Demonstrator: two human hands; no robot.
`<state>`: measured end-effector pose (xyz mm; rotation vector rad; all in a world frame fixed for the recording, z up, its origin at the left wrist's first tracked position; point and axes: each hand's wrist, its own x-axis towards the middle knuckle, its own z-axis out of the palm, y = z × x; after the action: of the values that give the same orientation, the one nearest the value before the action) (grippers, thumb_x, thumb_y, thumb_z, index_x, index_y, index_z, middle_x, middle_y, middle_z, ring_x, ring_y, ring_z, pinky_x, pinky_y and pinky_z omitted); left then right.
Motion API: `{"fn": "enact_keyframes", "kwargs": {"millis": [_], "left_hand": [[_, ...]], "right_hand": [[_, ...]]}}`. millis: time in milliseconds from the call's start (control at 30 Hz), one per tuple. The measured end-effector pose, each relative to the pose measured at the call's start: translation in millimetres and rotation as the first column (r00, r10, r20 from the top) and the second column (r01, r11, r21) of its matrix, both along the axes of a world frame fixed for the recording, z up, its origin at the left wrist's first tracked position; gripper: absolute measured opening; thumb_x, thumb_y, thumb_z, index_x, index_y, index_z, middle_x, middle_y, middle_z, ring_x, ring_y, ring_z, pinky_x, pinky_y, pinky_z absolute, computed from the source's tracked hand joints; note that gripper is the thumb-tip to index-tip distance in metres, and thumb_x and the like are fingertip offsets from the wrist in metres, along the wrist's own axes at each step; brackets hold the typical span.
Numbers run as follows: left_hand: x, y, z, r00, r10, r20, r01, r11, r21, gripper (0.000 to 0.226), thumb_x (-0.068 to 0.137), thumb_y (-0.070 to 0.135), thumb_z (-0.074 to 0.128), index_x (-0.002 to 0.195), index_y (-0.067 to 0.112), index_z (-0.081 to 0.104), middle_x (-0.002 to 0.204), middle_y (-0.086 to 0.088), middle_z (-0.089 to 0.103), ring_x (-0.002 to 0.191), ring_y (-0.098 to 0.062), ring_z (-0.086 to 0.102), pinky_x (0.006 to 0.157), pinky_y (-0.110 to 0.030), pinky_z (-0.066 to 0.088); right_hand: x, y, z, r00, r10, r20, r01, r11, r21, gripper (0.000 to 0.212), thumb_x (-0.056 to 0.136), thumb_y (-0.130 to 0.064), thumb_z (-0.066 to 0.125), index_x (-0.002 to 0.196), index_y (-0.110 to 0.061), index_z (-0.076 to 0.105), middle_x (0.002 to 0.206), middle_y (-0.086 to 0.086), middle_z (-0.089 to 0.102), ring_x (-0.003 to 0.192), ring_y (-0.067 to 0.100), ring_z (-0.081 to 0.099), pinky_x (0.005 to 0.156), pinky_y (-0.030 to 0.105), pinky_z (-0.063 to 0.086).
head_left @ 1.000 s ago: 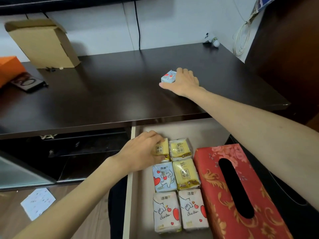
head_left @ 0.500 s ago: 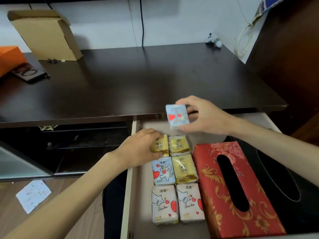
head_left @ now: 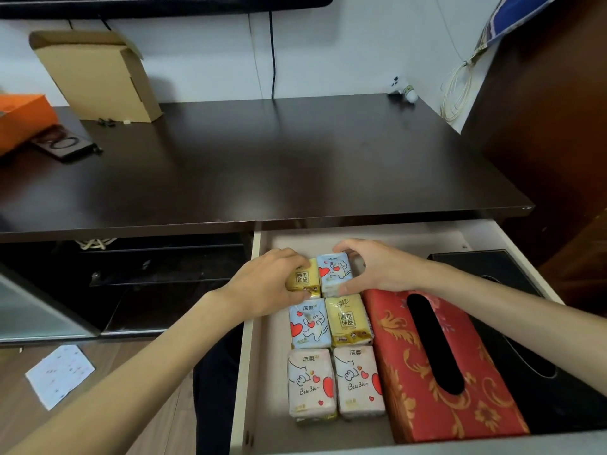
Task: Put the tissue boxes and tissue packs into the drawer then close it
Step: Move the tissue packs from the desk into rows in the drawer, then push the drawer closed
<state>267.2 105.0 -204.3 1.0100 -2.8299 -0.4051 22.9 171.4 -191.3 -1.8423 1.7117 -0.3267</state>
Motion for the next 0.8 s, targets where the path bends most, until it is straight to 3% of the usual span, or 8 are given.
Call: {"fn": "enact_keyframes", "kwargs": {"millis": [133,233,367,500,633,800], "left_hand": [[-0.2,-0.5,-1.3,1.000,0.008,-0.001,-0.008,1.000,-0.003,0.061,0.085,0.052,0.069,0.138,0.026,0.051,0.136,0.011,0.054,0.122,-0.008,0.048,0.091,-0.025,0.043],[1.1,-0.5,0.0,1.000,0.016,-0.019,-0.016,1.000,0.025,0.063,0.085,0.052,0.070,0.139,0.027,0.049,0.136,0.012,0.054,0.121,-0.007,0.049,0.089,-0.025,0.045],[0.9,3.5,4.4,0.998,0.032,-0.047,-0.029,0.998,0.049,0.062,0.088,0.052,0.066,0.142,0.028,0.048,0.139,0.012,0.051,0.124,-0.006,0.045,0.091,-0.026,0.045],[3.2,17.1,17.1,0.995,0.037,-0.093,-0.032,0.998,0.053,0.056,0.092,0.048,0.063,0.142,0.027,0.048,0.141,0.013,0.050,0.127,-0.006,0.044,0.094,-0.027,0.045],[14.4,53.4,36.7,0.976,0.019,-0.216,-0.004,0.997,0.072,0.047,0.093,0.048,0.061,0.136,0.028,0.054,0.133,0.015,0.056,0.120,-0.003,0.051,0.094,-0.029,0.049],[37.9,128.9,51.1,0.958,-0.026,-0.287,0.067,0.989,0.132,0.051,0.089,0.066,0.046,0.130,0.038,0.058,0.129,0.025,0.059,0.120,0.005,0.052,0.096,-0.029,0.052]], "right_hand": [[-0.8,-0.9,-2.8,1.000,-0.005,0.011,0.005,0.999,0.040,0.076,0.073,-0.060,0.085,0.137,-0.035,0.050,0.125,-0.021,0.062,0.109,-0.003,0.061,0.085,0.022,0.054],[0.9,-0.6,-3.8,1.000,-0.027,-0.007,0.027,1.000,0.012,0.080,0.078,-0.066,0.078,0.144,-0.031,0.050,0.135,-0.016,0.060,0.117,0.002,0.059,0.096,0.030,0.054],[3.6,4.2,-0.2,0.996,-0.082,0.037,0.084,0.995,-0.050,0.075,0.089,-0.060,0.071,0.152,-0.026,0.047,0.150,-0.011,0.053,0.133,0.006,0.051,0.109,0.034,0.045],[3.8,25.5,14.9,0.993,-0.111,0.032,0.115,0.980,-0.160,0.062,0.095,-0.053,0.066,0.149,-0.028,0.050,0.152,-0.013,0.050,0.138,0.004,0.045,0.114,0.041,0.043],[3.1,71.4,33.6,0.995,-0.088,0.036,0.095,0.948,-0.305,0.050,0.097,-0.043,0.065,0.144,-0.030,0.053,0.147,-0.019,0.047,0.137,-0.001,0.042,0.114,0.040,0.043],[2.7,156.5,39.2,0.999,-0.039,-0.008,0.036,0.960,-0.278,0.055,0.095,-0.061,0.056,0.146,-0.041,0.049,0.152,-0.028,0.041,0.145,-0.006,0.033,0.116,0.033,0.037]]}}
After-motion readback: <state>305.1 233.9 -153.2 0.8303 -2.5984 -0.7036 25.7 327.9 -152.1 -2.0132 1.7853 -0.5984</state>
